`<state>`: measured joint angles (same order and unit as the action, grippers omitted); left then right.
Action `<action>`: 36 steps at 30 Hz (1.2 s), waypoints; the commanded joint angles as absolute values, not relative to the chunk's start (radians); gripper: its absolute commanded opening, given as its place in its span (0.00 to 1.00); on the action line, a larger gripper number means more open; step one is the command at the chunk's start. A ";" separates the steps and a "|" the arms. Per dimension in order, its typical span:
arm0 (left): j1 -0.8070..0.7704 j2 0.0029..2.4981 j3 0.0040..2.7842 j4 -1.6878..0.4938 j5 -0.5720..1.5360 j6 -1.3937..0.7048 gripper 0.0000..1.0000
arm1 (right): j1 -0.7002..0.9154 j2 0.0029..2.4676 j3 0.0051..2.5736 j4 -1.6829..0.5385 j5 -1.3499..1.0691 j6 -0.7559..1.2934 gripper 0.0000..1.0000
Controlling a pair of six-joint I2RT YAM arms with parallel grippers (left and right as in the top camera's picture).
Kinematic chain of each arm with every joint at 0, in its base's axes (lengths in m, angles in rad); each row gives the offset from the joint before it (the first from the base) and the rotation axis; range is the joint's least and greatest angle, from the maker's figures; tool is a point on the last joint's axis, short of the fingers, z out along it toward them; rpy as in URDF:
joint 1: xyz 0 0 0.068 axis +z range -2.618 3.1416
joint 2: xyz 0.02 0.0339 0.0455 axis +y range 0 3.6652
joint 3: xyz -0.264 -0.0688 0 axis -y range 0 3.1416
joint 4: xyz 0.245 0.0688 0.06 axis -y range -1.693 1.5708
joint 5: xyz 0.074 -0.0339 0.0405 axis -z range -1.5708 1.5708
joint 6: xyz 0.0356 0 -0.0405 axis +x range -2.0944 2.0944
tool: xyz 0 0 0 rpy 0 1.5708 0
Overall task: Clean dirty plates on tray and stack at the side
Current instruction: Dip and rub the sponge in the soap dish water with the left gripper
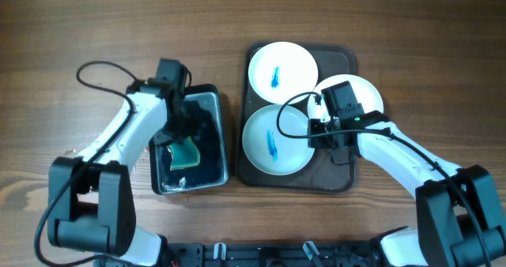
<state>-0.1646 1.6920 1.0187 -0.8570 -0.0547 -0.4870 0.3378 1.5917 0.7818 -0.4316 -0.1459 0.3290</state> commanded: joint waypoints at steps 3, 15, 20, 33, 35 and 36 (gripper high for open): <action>-0.161 1.683 0.882 -0.660 -0.049 -0.486 0.06 | 0.342 1.603 0.778 -0.431 -0.116 0.344 0.04; -0.161 1.664 1.165 -1.019 0.013 -0.478 0.54 | 0.342 1.603 0.778 -0.431 -0.120 0.344 0.04; -0.161 1.668 1.093 -1.047 0.026 -0.479 0.51 | 0.342 1.603 0.778 -0.430 -0.120 0.344 0.05; -0.161 1.661 0.908 -0.736 0.027 -0.479 0.04 | 0.342 1.603 0.778 -0.430 -0.119 0.343 0.05; -0.161 1.655 0.997 -0.848 0.026 -0.478 0.04 | 0.338 1.603 0.778 -0.430 -0.119 0.344 0.05; -0.161 1.652 1.034 -0.889 0.027 -0.477 0.04 | 0.332 1.603 0.778 -0.430 -0.120 0.345 0.05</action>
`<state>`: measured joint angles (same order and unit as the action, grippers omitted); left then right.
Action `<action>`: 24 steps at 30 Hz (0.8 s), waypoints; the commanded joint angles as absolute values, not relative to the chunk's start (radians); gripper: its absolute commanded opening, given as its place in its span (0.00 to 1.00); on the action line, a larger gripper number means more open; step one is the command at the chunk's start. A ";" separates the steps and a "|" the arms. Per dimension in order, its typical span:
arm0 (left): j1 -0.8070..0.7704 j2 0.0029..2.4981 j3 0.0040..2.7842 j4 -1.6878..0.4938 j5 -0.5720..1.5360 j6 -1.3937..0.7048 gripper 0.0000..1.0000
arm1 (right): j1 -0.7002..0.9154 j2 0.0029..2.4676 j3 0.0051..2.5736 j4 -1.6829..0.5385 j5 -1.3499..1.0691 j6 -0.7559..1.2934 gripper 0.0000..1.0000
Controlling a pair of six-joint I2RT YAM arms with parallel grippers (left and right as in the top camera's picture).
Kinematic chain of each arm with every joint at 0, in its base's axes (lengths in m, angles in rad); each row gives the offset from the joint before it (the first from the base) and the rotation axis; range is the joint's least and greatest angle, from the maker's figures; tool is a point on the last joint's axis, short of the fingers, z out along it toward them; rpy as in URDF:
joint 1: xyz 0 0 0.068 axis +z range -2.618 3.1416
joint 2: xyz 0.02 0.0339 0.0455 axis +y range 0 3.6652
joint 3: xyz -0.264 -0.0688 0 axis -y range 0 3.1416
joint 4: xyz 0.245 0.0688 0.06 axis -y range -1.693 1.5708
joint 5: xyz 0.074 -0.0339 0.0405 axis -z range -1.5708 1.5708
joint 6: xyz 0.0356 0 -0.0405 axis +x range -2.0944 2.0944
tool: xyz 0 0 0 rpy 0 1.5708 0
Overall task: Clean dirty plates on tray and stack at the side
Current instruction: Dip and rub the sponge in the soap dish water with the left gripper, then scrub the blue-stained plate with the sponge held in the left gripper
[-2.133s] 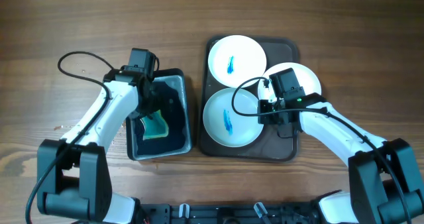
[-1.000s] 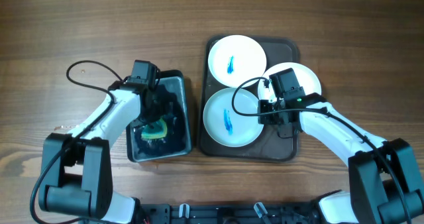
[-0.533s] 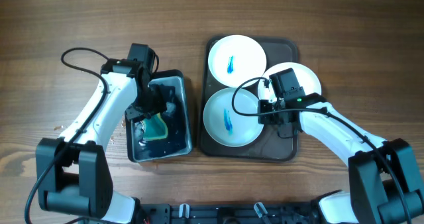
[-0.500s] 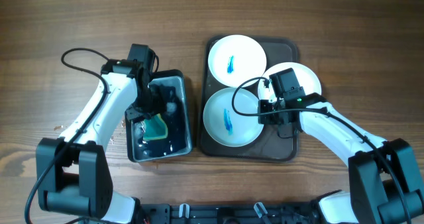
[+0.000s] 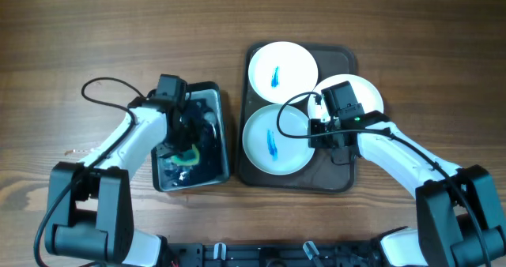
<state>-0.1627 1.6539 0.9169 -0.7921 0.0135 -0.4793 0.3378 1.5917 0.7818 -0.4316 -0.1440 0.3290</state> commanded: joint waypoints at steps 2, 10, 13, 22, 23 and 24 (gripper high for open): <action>-0.162 1.644 1.129 -0.986 0.027 -0.477 0.04 | 0.310 1.603 0.778 -0.431 -0.129 0.349 0.04; -0.286 1.626 1.341 -1.025 0.300 -0.480 0.04 | 0.293 1.603 0.778 -0.442 -0.161 0.317 0.04; -0.418 1.673 1.339 -0.916 0.279 -0.559 0.04 | 0.294 1.603 0.778 -0.442 -0.161 0.317 0.04; -0.643 1.955 1.339 -0.696 0.303 -0.798 0.04 | 0.294 1.603 0.778 -0.450 -0.162 0.318 0.04; -0.657 1.985 1.339 -0.673 0.339 -0.799 0.04 | 0.294 1.603 0.778 -0.450 -0.162 0.318 0.04; -0.670 2.013 1.339 -0.653 0.373 -0.805 0.04 | 0.294 1.603 0.778 -0.449 -0.161 0.318 0.04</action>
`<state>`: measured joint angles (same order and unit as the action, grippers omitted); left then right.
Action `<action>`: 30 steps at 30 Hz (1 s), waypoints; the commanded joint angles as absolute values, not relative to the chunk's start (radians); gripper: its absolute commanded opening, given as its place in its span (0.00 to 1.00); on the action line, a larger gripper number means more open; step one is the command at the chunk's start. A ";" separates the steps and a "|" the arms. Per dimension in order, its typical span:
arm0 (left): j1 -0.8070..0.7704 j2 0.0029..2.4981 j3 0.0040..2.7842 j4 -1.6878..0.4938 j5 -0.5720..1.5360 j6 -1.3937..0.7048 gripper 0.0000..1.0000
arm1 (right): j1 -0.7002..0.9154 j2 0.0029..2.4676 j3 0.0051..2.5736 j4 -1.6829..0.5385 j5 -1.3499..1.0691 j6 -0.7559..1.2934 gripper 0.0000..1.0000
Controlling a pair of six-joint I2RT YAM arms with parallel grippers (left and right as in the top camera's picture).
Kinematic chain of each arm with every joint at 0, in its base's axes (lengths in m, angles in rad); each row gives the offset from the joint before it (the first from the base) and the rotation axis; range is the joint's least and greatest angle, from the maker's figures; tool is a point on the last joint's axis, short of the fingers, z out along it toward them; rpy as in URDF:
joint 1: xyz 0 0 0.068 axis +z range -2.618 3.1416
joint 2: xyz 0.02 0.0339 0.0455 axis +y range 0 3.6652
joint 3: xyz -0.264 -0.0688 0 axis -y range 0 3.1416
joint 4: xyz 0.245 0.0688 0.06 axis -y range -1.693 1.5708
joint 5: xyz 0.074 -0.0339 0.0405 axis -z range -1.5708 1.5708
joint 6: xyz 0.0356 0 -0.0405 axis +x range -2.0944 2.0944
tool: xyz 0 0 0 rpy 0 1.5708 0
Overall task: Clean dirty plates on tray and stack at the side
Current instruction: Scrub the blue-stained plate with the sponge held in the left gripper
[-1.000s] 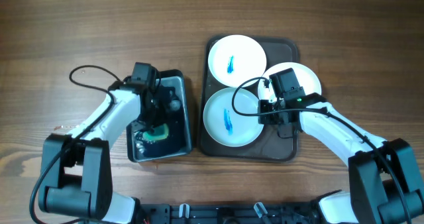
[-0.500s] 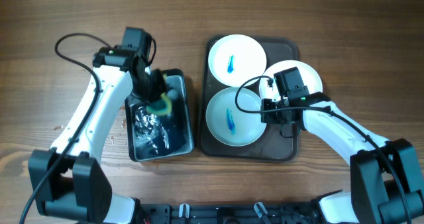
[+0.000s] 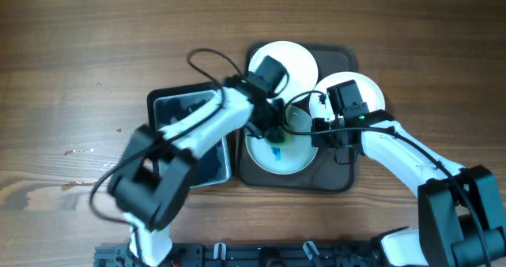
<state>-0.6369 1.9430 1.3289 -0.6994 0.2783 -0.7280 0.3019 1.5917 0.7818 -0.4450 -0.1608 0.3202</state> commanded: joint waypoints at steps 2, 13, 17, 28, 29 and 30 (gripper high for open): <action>-0.686 2.046 1.339 -0.658 0.377 -0.820 0.04 | 0.294 1.603 0.778 -0.450 -0.162 0.318 0.04; -0.604 2.045 1.368 -0.959 -0.058 -0.763 0.04 | 0.294 1.603 0.778 -0.458 -0.161 0.318 0.04; -0.629 2.045 1.368 -0.912 0.044 -0.738 0.04 | 0.294 1.603 0.778 -0.464 -0.162 0.318 0.05; -0.784 2.048 1.359 -0.664 0.386 -0.691 0.04 | 0.294 1.603 0.778 -0.464 -0.162 0.318 0.04; -0.788 2.048 1.359 -0.667 0.389 -0.693 0.04 | 0.294 1.603 0.778 -0.464 -0.162 0.318 0.04; -0.788 2.048 1.359 -0.675 0.390 -0.693 0.04 | 0.294 1.603 0.778 -0.464 -0.162 0.318 0.04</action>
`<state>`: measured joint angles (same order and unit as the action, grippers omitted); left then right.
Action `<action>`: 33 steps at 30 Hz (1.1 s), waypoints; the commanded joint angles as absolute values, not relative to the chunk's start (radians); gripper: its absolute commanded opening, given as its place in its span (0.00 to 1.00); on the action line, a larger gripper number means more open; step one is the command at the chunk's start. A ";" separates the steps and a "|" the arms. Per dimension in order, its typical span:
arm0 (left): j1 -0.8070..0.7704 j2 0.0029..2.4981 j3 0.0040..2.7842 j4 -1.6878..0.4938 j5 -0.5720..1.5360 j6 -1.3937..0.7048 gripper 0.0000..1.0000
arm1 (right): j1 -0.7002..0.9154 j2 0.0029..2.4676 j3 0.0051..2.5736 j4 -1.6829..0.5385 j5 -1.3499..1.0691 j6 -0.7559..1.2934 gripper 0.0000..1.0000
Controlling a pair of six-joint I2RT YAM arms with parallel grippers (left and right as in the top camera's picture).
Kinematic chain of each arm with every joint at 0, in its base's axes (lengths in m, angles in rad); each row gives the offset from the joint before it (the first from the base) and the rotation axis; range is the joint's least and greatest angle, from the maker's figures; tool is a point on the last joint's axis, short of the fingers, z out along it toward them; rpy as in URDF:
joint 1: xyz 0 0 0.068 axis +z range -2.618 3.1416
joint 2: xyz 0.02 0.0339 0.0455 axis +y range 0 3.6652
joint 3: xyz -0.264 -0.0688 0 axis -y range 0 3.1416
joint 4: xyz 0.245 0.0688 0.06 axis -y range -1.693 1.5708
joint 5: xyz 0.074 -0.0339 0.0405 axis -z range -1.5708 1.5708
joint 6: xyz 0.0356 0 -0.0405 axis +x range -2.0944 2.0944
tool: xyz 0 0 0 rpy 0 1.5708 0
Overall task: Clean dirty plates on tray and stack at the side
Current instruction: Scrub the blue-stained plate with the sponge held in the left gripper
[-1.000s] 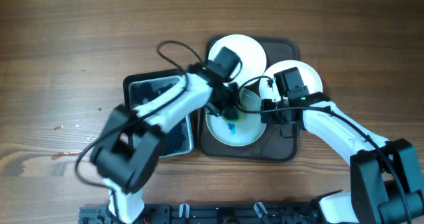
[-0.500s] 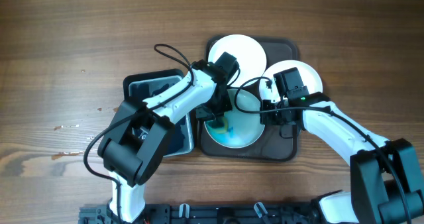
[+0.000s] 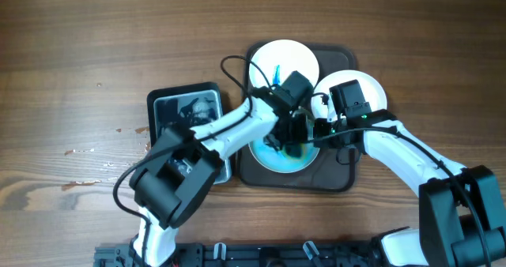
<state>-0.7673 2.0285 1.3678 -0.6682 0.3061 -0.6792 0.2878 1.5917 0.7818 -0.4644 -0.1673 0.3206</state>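
Note:
A dark tray [image 3: 341, 180] holds three white plates. The near plate [image 3: 273, 158] is smeared blue-green. My left gripper [image 3: 286, 141] is down over it, shut on a green sponge [image 3: 276, 146] that shows only as a sliver. At that plate's right rim my right gripper [image 3: 315, 129] appears shut on the edge. The far plate [image 3: 269, 64] carries a blue mark. The third plate [image 3: 370, 89] lies at the right, partly under my right wrist.
A black tub [image 3: 190, 101] with water in it stands left of the tray, under my left arm. The left arm's cable loops over the far plate. Bare wooden table [image 3: 79, 62] lies all around.
My left gripper has moved a little to the right across the near plate, and the blue streak is now spread into a blue-green smear. The right arm stays at the rim.
My left gripper was in the tub at the green sponge, first at its middle, then nearer its front. Then it was over the near plate with the sponge, the tub shifted slightly. Now the plate is smeared. My right gripper stayed at the plate's rim throughout.

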 commanded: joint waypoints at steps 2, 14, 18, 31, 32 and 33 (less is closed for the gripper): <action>-0.785 2.048 1.359 -0.707 0.384 -0.692 0.04 | 0.294 1.603 0.778 -0.464 -0.162 0.318 0.04; -0.621 2.048 1.388 -0.959 -0.048 -0.684 0.04 | 0.294 1.603 0.778 -0.465 -0.162 0.318 0.04; -0.604 2.048 1.419 -0.928 -0.043 -0.685 0.04 | 0.294 1.603 0.778 -0.465 -0.162 0.318 0.04; -0.699 2.081 1.419 -0.615 0.295 -0.689 0.04 | 0.294 1.603 0.778 -0.486 -0.161 0.314 0.04; -0.704 2.093 1.419 -0.612 0.319 -0.689 0.04 | 0.294 1.603 0.778 -0.487 -0.161 0.314 0.04; -0.712 2.109 1.419 -0.608 0.356 -0.688 0.04 | 0.294 1.603 0.778 -0.487 -0.161 0.314 0.04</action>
<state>-0.6914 2.0502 1.4055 -0.6186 0.2352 -0.6834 0.2897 1.5917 0.7822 -0.4709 -0.1757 0.3252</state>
